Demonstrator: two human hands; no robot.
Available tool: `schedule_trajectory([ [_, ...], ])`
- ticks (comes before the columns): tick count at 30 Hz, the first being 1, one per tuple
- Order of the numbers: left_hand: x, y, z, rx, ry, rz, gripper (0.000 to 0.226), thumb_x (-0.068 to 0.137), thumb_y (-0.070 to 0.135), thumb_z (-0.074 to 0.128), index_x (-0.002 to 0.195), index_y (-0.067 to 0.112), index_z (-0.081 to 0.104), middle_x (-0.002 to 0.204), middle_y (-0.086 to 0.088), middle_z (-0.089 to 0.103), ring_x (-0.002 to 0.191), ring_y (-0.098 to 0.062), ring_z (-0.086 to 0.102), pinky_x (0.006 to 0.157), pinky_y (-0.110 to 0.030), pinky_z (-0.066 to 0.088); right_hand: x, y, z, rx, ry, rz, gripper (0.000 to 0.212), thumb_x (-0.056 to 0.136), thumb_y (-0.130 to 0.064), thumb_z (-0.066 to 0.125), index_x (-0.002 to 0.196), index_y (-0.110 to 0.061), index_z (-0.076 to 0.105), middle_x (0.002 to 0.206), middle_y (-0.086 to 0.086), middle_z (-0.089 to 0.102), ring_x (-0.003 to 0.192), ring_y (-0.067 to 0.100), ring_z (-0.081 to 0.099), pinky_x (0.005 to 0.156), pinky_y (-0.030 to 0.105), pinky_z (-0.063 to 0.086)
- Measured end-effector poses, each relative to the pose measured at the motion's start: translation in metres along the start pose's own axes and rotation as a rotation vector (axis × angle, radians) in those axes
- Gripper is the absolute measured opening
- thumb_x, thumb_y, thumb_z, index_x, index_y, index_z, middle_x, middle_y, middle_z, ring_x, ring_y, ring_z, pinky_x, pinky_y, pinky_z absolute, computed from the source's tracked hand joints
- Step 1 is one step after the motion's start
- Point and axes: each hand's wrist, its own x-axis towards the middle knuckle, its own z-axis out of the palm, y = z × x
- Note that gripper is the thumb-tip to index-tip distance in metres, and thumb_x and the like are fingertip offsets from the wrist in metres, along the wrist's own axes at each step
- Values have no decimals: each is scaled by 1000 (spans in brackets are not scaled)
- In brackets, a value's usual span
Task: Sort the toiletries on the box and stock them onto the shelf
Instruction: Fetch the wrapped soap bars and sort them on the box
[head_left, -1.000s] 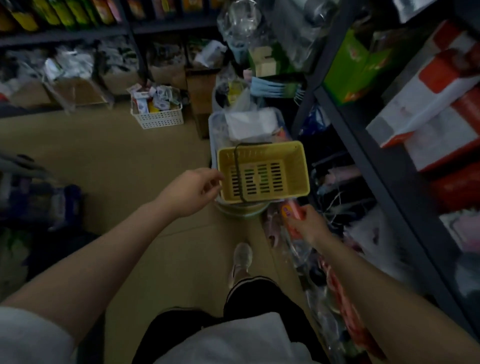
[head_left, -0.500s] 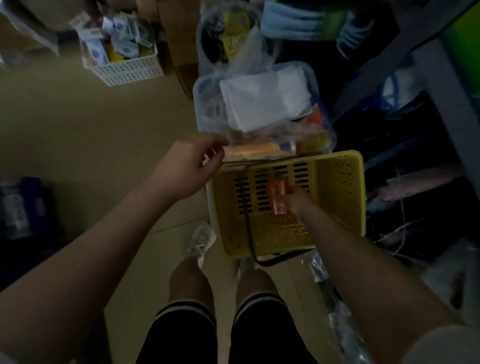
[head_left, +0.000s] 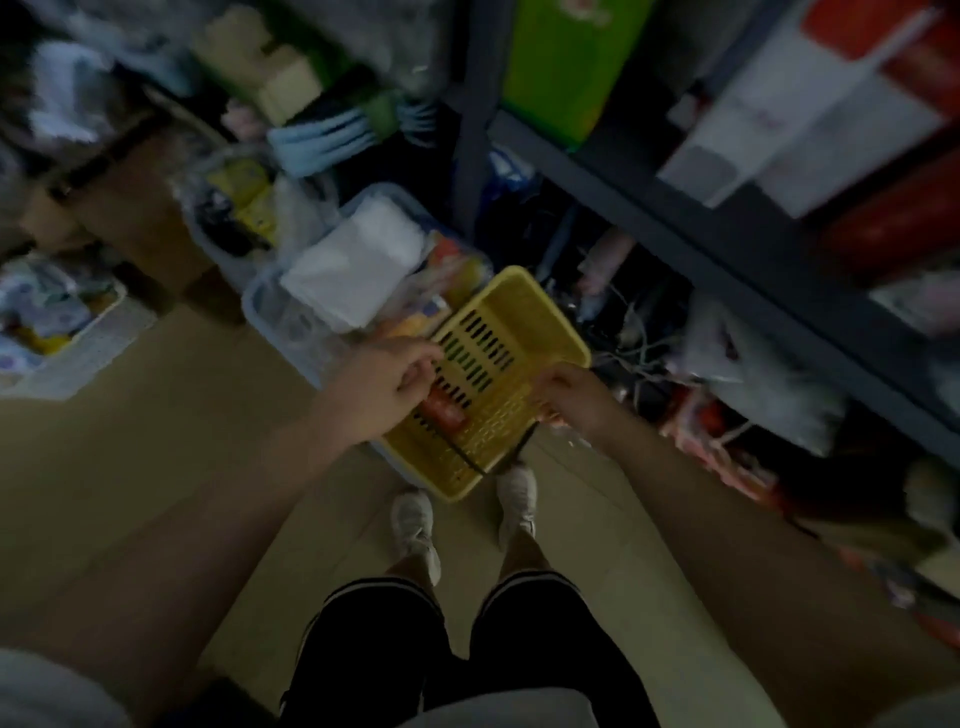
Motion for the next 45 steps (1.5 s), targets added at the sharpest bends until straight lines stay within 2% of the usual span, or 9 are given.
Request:
schedule_trajectory([
  [3,5,41,7,45,-94,159,29,92,17,53,120,13,58,105,-4,64,94,-18,62,82,-33,51,-57,36,-25,77,191,-4,18,96,-12,49,80,-12,59,77,10,61,57,15,50,55,26,40],
  [8,13,131,47,145,-292,433,28,95,22,48,123,22,54,111,6,55,95,-10,56,78,-24,46,-152,145,-48,218,514,180,12,95,-12,49,95,-6,59,82,9,62,56,15,52,51,23,41],
  [17,-46,265,182,320,-584,848,23,95,20,48,114,18,61,112,5,59,81,-7,53,64,-16,36,-322,309,-33,583,920,402,12,94,-15,49,98,-10,59,86,7,63,63,16,54,55,26,42],
  [24,-95,322,296,520,-705,938,26,92,17,52,116,13,61,118,-3,61,104,-17,57,78,-17,35,-407,402,-34,693,1084,426,13,93,-13,50,97,-8,62,84,8,66,59,15,55,53,23,42],
  [30,-96,374,389,707,-805,929,24,92,20,52,114,18,61,112,-2,66,98,-17,60,80,-25,44,-469,455,-86,690,1300,346,13,93,-16,52,99,-11,62,84,4,66,65,7,57,57,18,43],
  [32,-93,404,426,742,-809,942,23,91,23,53,113,23,61,109,0,66,92,-15,60,77,-28,46,-486,480,-113,677,1367,339,10,92,-16,54,96,-13,62,82,3,67,68,11,60,63,23,49],
  [37,-96,505,523,759,-885,1012,25,92,20,52,116,20,60,112,-2,64,93,-15,59,74,-27,44,-524,548,-193,726,1468,370,5,91,-14,55,91,-15,61,77,4,66,71,21,62,72,38,53],
  [41,-119,610,595,784,-944,1194,27,93,22,51,119,22,58,119,2,61,103,-12,57,80,-22,44,-558,614,-243,774,1483,485,5,90,-16,55,91,-17,60,76,4,68,71,20,62,74,38,53],
  [45,-173,719,661,621,-960,1382,28,93,19,52,120,17,58,117,1,60,107,-14,56,86,-24,44,-592,692,-285,825,1460,614,4,89,-20,56,90,-18,60,80,7,69,75,25,63,75,39,54],
])
